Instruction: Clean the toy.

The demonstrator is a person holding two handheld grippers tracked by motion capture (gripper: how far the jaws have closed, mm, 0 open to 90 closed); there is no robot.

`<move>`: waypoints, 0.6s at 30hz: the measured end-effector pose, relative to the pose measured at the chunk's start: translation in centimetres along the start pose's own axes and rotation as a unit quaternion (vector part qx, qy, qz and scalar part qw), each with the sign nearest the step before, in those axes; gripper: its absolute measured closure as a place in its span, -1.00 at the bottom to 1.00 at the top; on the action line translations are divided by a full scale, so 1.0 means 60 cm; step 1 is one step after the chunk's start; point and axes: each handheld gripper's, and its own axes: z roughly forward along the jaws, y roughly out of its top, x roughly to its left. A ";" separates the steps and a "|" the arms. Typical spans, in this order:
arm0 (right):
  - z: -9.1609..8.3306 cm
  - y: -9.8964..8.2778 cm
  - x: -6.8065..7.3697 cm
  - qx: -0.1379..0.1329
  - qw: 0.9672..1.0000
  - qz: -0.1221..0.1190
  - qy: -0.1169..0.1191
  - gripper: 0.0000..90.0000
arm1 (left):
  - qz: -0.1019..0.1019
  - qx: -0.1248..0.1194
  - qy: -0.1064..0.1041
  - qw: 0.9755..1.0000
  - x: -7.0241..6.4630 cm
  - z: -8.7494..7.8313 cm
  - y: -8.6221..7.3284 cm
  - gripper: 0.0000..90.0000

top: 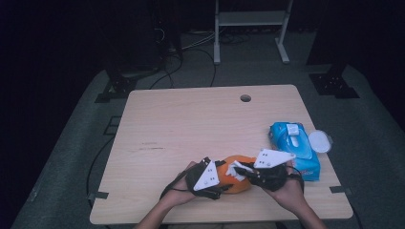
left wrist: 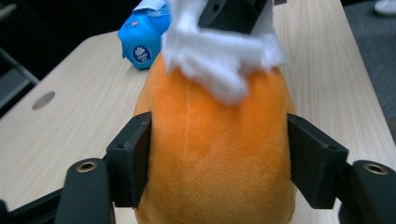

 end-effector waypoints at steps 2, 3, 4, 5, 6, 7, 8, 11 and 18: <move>-0.003 -0.005 -0.009 0.003 1.000 0.005 -0.010 0.77 | -0.023 -0.002 0.001 1.000 0.006 0.000 -0.003 -0.50; -0.006 -0.011 -0.018 0.006 1.000 0.015 -0.015 0.77 | -0.051 -0.009 0.000 0.999 0.012 0.001 -0.006 -0.61; -0.009 -0.019 -0.028 0.009 0.999 0.026 -0.019 0.77 | -0.080 -0.012 -0.003 0.997 0.017 0.001 -0.008 -0.68; -0.010 -0.025 -0.035 0.010 0.999 0.040 -0.016 0.77 | -0.100 -0.007 -0.001 0.995 0.021 0.003 -0.010 -0.79; -0.012 -0.032 -0.041 0.009 0.998 0.055 -0.011 0.77 | -0.124 -0.008 -0.008 0.992 0.023 0.008 -0.014 -0.81; -0.012 -0.032 -0.041 0.009 0.998 0.055 -0.011 0.77 | -0.124 -0.008 -0.008 0.992 0.023 0.008 -0.014 -0.72; -0.011 -0.027 -0.035 0.008 0.999 0.051 -0.010 0.77 | -0.113 -0.008 -0.012 0.993 0.018 0.011 -0.016 -0.65; -0.007 -0.018 -0.021 0.008 0.999 0.038 -0.012 0.77 | -0.084 -0.007 -0.007 0.996 0.011 0.008 -0.010 -0.50; 0.007 0.011 0.026 0.003 1.000 -0.020 0.000 0.77 | 0.011 0.002 0.006 1.000 -0.018 0.009 0.007 -0.36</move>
